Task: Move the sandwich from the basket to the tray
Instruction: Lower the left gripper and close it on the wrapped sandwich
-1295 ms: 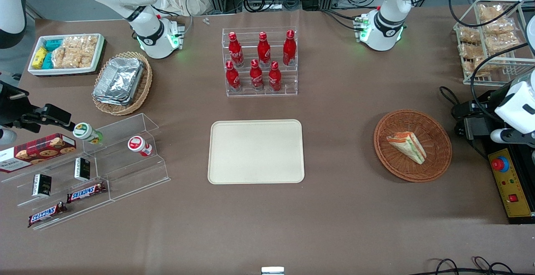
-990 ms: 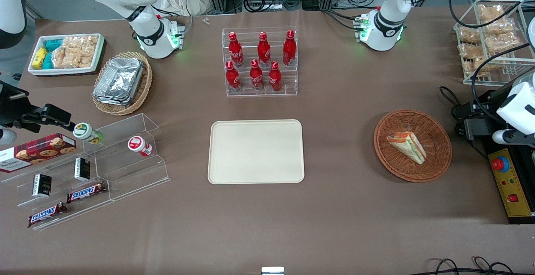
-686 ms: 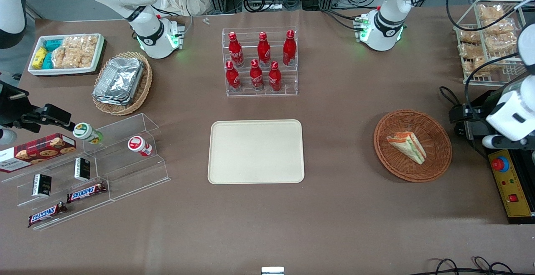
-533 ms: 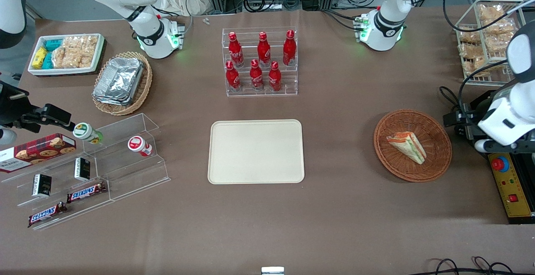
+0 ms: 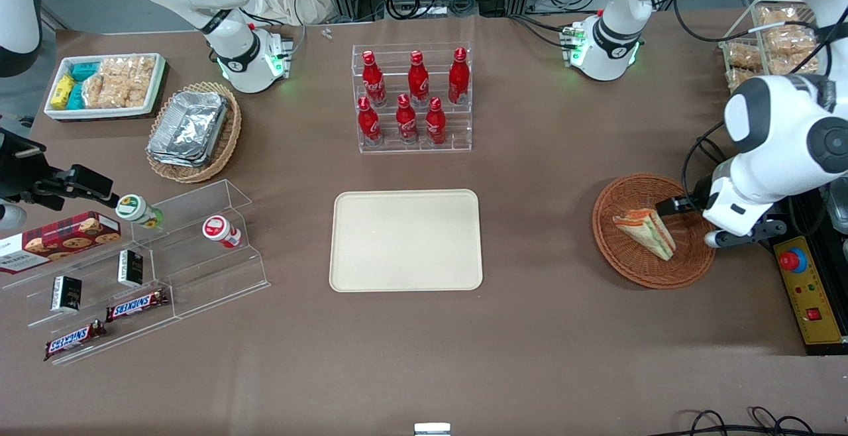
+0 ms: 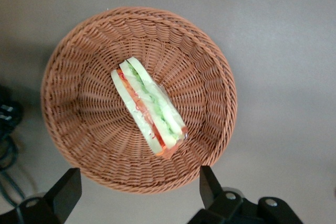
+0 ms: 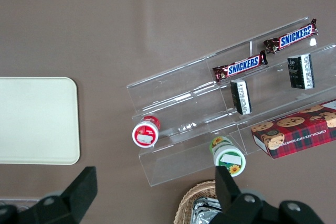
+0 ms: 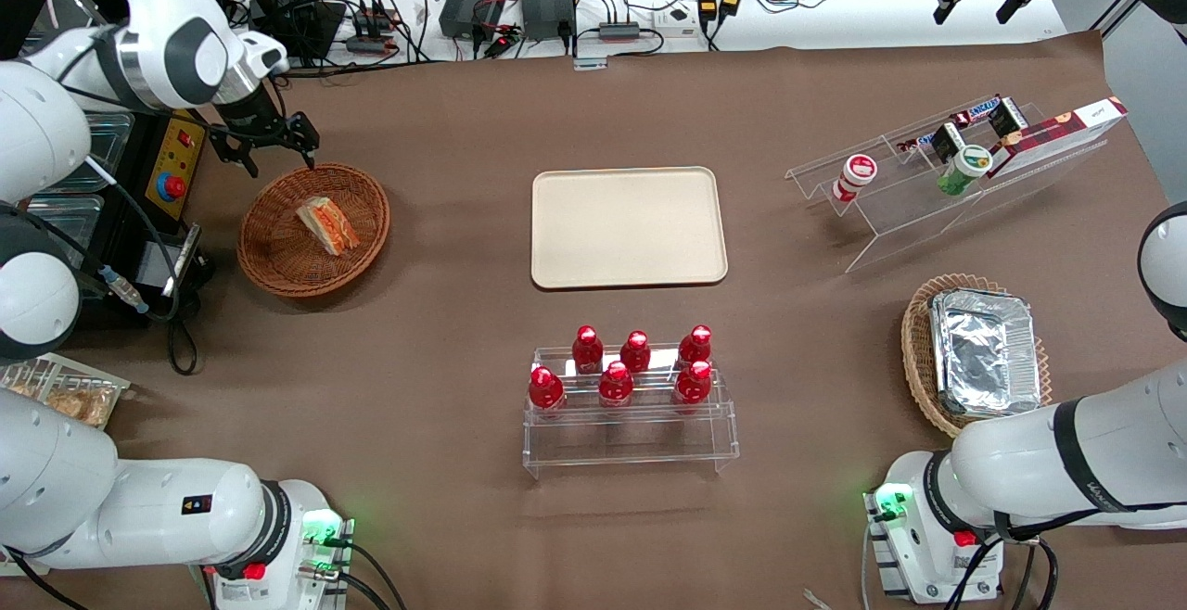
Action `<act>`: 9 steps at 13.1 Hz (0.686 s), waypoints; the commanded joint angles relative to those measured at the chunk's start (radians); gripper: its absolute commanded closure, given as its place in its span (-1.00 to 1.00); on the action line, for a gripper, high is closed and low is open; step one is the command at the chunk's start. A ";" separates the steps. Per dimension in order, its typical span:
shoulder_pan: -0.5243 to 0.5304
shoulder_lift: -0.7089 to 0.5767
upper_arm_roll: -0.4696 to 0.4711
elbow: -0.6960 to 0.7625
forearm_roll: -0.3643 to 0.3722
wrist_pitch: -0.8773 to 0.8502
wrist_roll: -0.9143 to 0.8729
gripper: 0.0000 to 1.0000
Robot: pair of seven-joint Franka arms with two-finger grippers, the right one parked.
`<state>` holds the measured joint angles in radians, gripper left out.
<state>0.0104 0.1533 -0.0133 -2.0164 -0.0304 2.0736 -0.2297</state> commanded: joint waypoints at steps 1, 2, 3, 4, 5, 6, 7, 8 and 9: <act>-0.007 0.044 -0.004 -0.027 -0.017 0.078 -0.126 -1.00; -0.007 0.067 -0.005 -0.027 -0.017 0.098 -0.147 -1.00; -0.009 0.092 -0.005 -0.028 -0.017 0.121 -0.160 -1.00; -0.009 0.113 -0.005 -0.031 -0.017 0.149 -0.177 -1.00; -0.007 0.132 -0.005 -0.047 -0.017 0.189 -0.201 -1.00; -0.009 0.147 -0.005 -0.068 -0.017 0.236 -0.209 -1.00; -0.007 0.155 -0.005 -0.091 -0.017 0.275 -0.209 -1.00; -0.006 0.157 -0.004 -0.114 -0.016 0.308 -0.209 -1.00; -0.006 0.158 -0.004 -0.136 -0.016 0.338 -0.209 -1.00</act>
<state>0.0060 0.3294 -0.0183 -2.0945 -0.0362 2.3494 -0.4205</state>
